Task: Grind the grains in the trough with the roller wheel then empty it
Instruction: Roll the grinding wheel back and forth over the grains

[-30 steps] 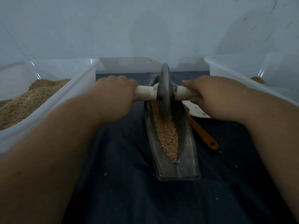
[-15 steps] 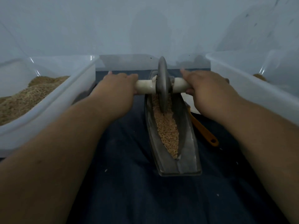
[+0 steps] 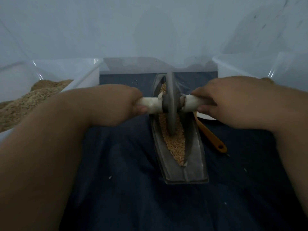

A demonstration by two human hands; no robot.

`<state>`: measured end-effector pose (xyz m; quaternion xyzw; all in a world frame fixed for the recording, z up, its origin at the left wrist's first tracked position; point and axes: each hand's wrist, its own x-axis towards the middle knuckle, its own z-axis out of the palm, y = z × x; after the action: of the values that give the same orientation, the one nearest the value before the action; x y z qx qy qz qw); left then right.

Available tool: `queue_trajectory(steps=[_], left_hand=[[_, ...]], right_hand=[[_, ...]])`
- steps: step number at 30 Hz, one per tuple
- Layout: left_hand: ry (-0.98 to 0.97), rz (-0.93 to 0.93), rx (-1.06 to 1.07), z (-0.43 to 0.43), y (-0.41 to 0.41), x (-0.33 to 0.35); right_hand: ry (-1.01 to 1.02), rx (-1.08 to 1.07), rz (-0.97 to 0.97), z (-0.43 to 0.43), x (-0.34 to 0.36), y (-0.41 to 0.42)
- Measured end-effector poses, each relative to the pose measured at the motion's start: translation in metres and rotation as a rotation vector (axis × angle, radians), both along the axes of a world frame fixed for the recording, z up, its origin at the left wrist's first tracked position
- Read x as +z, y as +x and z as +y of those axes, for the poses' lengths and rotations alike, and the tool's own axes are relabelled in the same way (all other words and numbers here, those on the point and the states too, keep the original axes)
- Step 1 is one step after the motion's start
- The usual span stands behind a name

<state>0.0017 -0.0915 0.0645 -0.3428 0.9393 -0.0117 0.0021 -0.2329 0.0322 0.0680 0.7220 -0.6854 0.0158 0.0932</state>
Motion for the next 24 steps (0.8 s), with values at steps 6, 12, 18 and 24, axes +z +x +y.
queue_trajectory(steps=[6,12,18,24], left_hand=[[0.005,-0.082,0.021,0.009,0.002,0.006],[-0.378,0.171,0.17,-0.01,-0.024,-0.039],[-0.416,0.239,0.198,-0.021,-0.03,-0.054],[-0.31,0.099,0.145,-0.01,-0.018,-0.028]], right_hand=[[0.098,0.018,-0.119,0.0,-0.002,-0.004],[-0.271,-0.065,-0.169,-0.044,-0.042,-0.017],[-0.425,-0.149,-0.13,-0.059,-0.055,-0.011],[-0.169,-0.049,-0.126,-0.028,-0.024,-0.008]])
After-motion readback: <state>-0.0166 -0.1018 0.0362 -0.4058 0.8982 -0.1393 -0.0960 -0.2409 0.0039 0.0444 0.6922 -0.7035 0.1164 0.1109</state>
